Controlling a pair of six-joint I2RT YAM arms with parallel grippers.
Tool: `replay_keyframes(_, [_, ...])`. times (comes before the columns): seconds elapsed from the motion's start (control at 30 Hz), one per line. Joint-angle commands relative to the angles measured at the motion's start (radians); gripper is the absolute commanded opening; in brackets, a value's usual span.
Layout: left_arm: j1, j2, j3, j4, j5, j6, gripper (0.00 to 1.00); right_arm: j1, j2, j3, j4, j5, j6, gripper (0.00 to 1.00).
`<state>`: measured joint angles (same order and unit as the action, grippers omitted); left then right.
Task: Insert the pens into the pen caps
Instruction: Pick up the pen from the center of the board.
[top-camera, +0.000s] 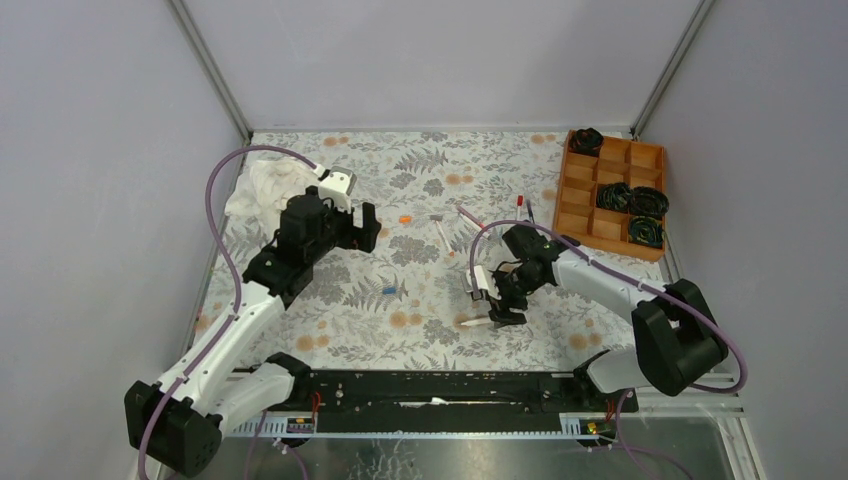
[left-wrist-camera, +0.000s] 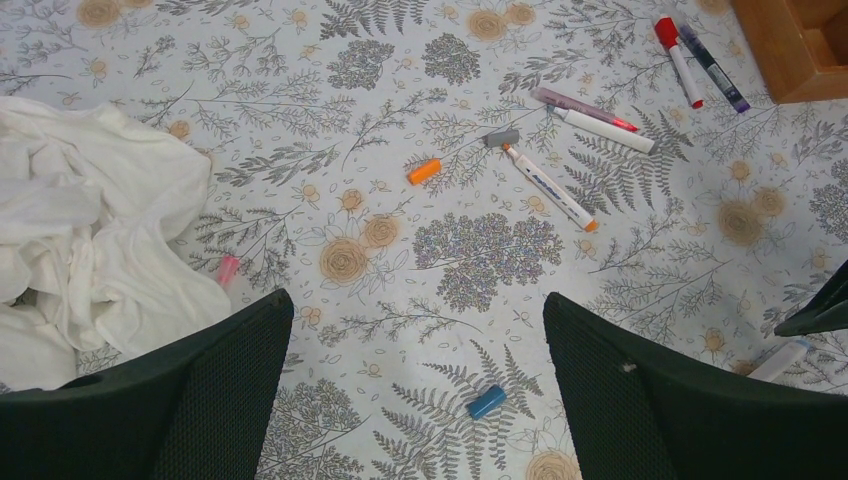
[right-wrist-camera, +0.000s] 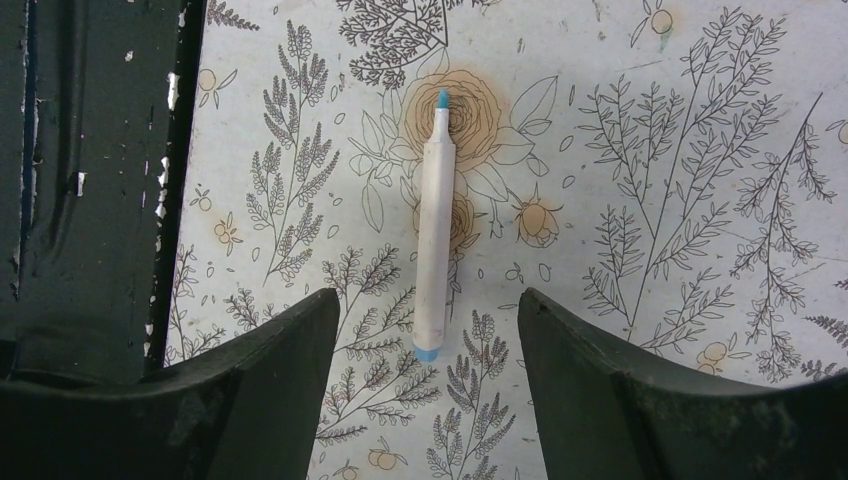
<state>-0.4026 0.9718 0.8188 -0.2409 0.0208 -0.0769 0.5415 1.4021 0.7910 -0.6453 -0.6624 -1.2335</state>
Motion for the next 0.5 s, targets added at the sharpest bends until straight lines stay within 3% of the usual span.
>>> replay_keyframes(0.0, [0.007,-0.014,0.026,0.017,0.007,-0.004,0.98,0.014,0.015,-0.007,-0.005,0.001,-0.011,0.73])
replay_keyframes(0.47, [0.008,-0.011,0.026,0.015,-0.003,-0.003,0.98,0.105,0.072,-0.014,0.079,0.122,0.072,0.69])
